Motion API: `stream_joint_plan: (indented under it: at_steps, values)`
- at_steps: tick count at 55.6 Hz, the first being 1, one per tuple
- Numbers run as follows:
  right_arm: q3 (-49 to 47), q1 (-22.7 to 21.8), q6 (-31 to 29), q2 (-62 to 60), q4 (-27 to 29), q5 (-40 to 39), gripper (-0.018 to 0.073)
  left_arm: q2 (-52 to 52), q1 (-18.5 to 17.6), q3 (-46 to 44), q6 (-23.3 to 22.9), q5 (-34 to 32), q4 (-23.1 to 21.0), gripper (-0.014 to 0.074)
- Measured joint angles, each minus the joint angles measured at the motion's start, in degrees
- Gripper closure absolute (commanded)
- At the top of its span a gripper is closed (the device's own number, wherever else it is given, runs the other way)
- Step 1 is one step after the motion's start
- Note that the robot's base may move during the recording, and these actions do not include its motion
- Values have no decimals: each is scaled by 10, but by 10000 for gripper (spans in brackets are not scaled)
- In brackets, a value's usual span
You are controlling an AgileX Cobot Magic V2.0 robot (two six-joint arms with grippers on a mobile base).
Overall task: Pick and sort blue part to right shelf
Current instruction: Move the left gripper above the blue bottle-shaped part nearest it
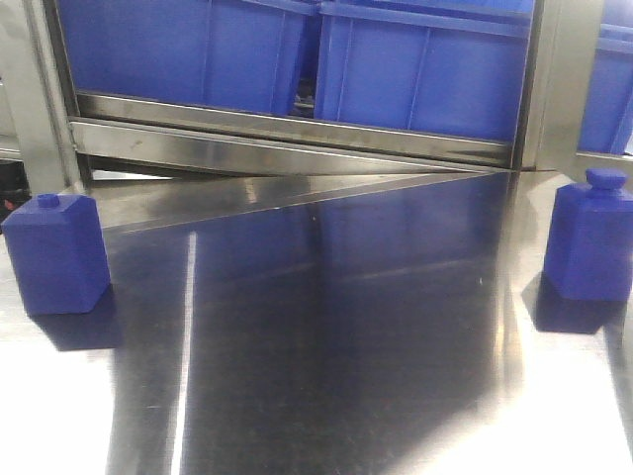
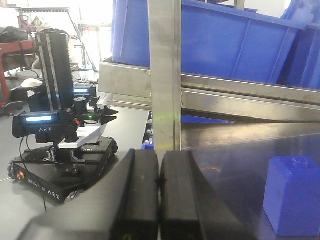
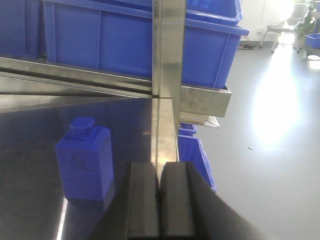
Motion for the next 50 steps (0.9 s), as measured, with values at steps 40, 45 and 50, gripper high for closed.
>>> stream_joint_plan:
  at_steps: [40, 45, 50]
  values:
    - [0, 0, 0, 0, 0, -1, 501, 0, 0, 0, 0, -10, 0, 473]
    - [0, 0, 0, 0, 0, -1, 501, 0, 0, 0, 0, -55, 0, 473]
    - [0, 0, 0, 0, 0, -1, 501, 0, 0, 0, 0, -124, 0, 473]
